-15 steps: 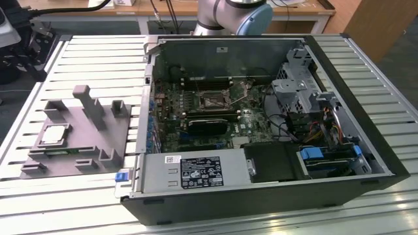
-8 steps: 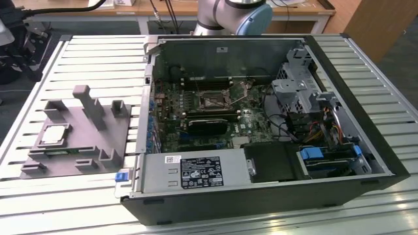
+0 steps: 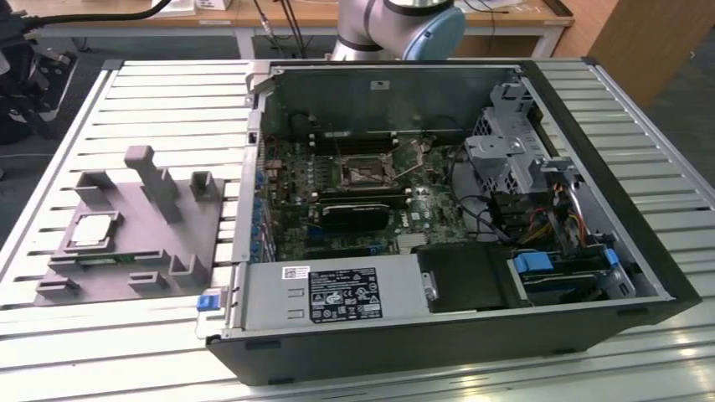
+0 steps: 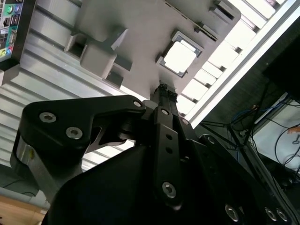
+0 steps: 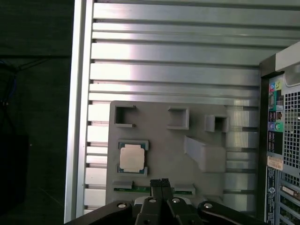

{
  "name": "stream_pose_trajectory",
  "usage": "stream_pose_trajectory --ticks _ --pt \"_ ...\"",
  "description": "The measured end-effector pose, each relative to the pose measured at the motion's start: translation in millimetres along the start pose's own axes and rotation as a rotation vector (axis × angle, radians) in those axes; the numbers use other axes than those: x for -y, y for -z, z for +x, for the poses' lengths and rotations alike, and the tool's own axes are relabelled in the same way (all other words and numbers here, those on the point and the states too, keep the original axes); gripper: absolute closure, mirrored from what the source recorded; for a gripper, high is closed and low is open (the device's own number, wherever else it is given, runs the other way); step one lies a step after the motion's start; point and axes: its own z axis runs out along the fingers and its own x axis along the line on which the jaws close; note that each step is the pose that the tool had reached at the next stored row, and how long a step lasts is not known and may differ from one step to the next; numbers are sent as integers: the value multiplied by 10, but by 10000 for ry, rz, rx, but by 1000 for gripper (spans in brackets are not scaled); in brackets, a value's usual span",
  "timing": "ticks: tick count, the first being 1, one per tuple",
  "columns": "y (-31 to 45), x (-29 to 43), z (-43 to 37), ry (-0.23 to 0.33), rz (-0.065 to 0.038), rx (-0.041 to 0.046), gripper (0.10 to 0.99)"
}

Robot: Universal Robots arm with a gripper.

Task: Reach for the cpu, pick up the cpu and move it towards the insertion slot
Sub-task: 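Reach for the cpu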

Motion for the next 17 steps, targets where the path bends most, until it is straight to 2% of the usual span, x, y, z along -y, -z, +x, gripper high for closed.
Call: stream_pose_trajectory --ticks 6,15,17 --pt "0 -2 79 0 0 0 980" --pt "0 -5 291 0 0 1 973" --pt "0 -5 309 0 0 0 855"
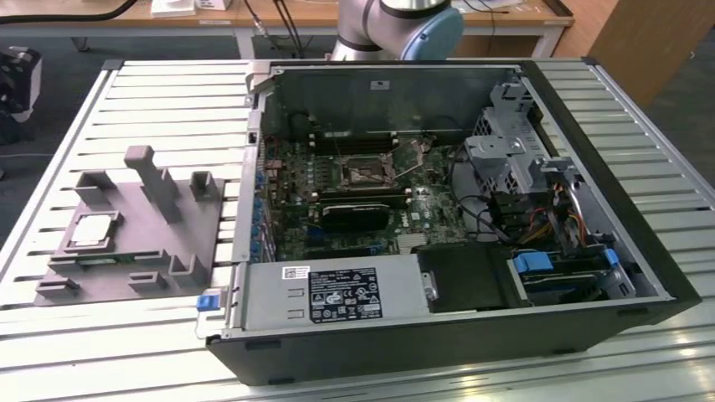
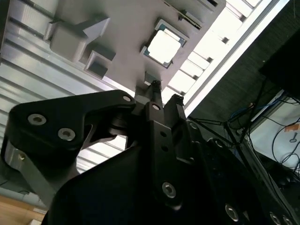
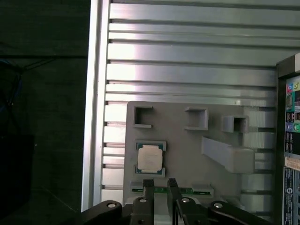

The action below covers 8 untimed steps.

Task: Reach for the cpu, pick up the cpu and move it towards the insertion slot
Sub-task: 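Reach for the cpu, then pick up the cpu and move it towards the insertion slot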

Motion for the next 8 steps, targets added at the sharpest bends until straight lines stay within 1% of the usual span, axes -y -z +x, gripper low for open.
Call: stream_pose_trajectory --ticks 1,3,4,7,8 --pt "0 0 0 1 0 0 855" --pt "-5 0 0 1 2 -6 737" --pt "-10 1 1 0 1 -6 737" --pt "-27 7 1 0 1 -6 561" --pt "-37 13 1 1 1 -6 561"
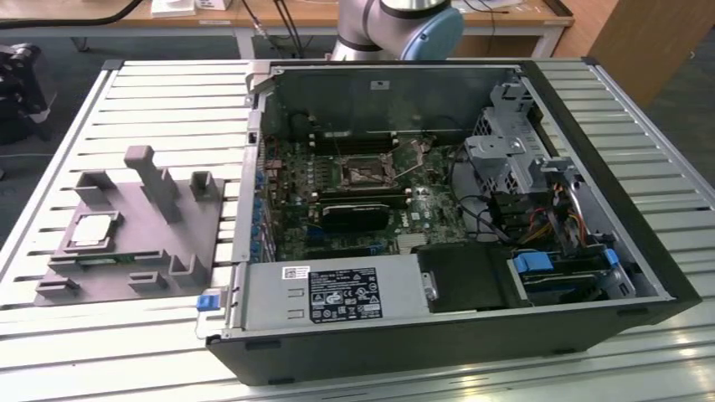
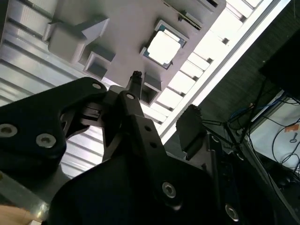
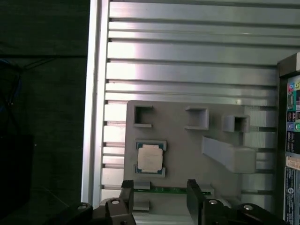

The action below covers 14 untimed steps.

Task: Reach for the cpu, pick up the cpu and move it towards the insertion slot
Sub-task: 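Pick up the cpu and move it towards the insertion slot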

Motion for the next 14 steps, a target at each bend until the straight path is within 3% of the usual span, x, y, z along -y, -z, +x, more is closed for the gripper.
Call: stream_pose_trajectory --ticks 1,2,5,7,8,14 --pt "-12 7 2 -1 0 -1 506" --pt "-24 22 9 3 -2 -4 506" --pt "-80 59 33 28 -36 2 329" --pt "-114 61 34 26 -35 -5 329" --pt "-132 62 34 27 -35 -6 267" --pt "-241 68 47 28 -36 -6 267"
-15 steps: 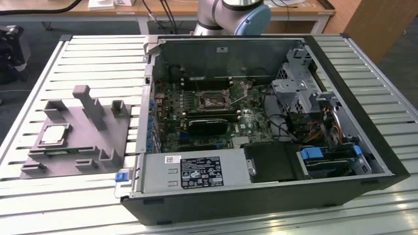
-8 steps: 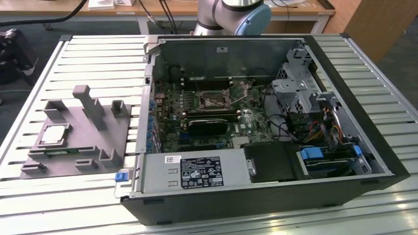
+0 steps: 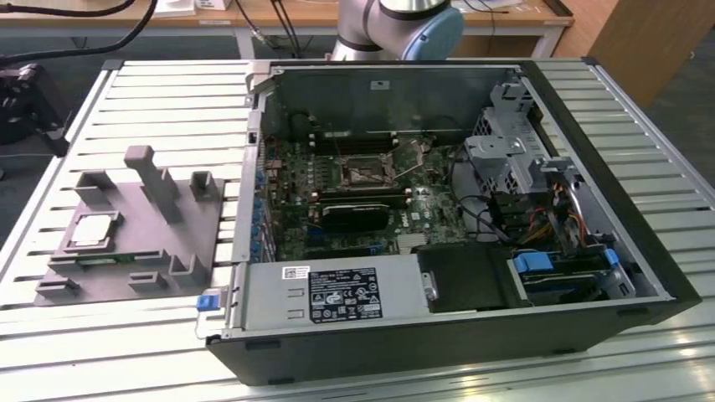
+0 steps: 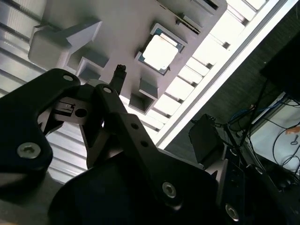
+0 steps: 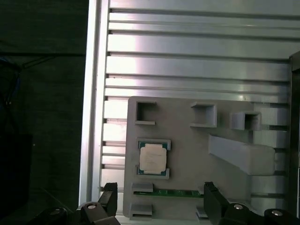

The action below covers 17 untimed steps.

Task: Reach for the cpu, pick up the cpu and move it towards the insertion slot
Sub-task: 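Pick up the cpu and move it towards the insertion slot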

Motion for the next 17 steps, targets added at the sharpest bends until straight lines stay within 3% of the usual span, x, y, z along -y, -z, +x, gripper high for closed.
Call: stream_pose_trajectory --ticks 17 --pt "-304 20 38 -4 -3 1 267"
